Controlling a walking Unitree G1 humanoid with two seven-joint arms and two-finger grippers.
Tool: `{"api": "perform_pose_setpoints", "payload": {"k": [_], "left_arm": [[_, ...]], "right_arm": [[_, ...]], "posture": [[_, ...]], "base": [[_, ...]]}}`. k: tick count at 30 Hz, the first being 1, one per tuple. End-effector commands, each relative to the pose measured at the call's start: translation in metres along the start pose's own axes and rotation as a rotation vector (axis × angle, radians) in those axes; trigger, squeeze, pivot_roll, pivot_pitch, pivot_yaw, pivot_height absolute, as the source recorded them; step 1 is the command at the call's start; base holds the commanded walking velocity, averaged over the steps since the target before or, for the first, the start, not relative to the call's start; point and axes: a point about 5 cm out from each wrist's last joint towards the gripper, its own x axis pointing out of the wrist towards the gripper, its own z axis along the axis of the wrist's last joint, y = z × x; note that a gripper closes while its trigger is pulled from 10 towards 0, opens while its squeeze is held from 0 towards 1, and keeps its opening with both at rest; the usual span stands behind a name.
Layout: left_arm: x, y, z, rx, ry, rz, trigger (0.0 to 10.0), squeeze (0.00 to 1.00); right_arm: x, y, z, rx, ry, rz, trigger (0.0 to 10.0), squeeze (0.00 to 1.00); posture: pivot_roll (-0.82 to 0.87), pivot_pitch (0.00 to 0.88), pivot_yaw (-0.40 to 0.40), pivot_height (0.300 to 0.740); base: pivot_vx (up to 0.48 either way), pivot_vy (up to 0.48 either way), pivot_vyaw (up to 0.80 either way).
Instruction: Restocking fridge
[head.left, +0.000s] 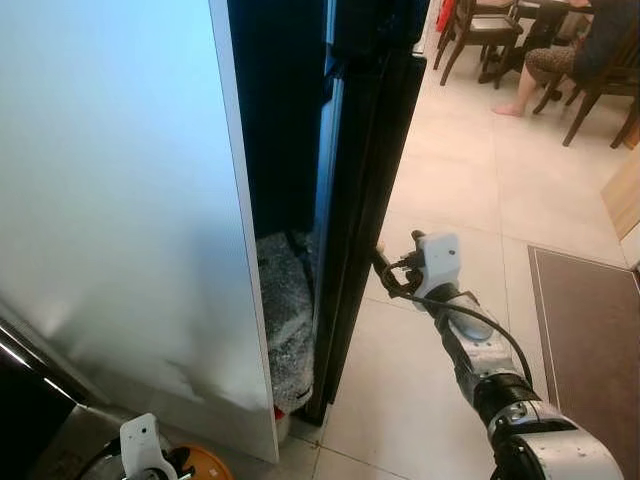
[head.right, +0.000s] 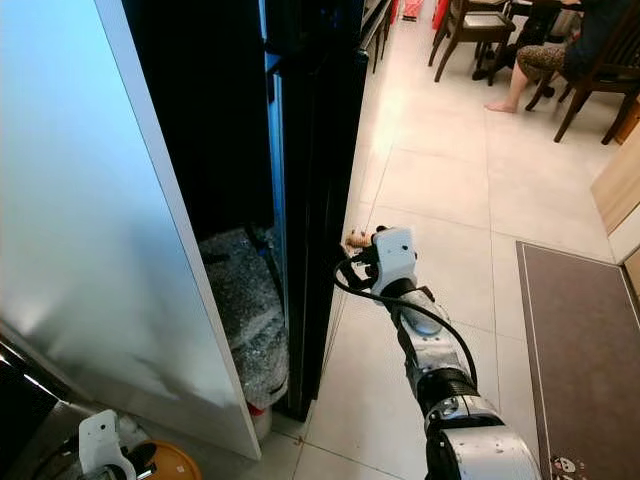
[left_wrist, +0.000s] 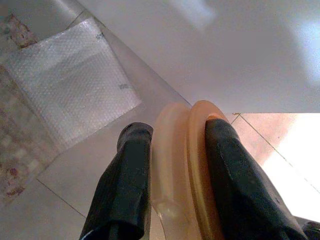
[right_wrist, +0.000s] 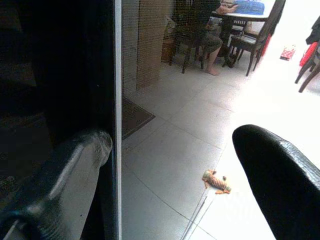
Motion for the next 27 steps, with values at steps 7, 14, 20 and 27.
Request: {"api": "perform_pose_setpoints", "payload": {"k": [7,14,20,27], "left_arm": [[-0.001,0.003,-0.001,0.016,0.005,0.007,10.0,0.0],[-0.001,0.004,-0.001,0.027,0.009,0.007,10.0,0.0],[-0.001,0.005,-0.001,0.039,0.012,0.004,10.0,0.0],[-0.001,0.006,0.0,0.048,0.012,0.004,10.0,0.0]], "right_arm": [[-0.006,-0.038,0.005,-0.074,0.032,-0.261,10.0,0.0],[-0.026,-0.059,-0.009,-0.106,0.067,-0.397,10.0,0.0],[-0.045,-0.068,-0.026,-0.121,0.116,-0.484,10.0,0.0],[-0.061,-0.078,-0.038,-0.14,0.157,-0.581,10.0,0.0]], "posture": [[-0.1,0.057,-0.035,0.74],[-0.11,0.061,-0.027,0.74],[-0.11,0.063,-0.02,0.74],[-0.11,0.064,-0.016,0.74]], "base": [[0.0,0.0,0.0],[0.0,0.0,0.0],[0.0,0.0,0.0],[0.0,0.0,0.0]]}}
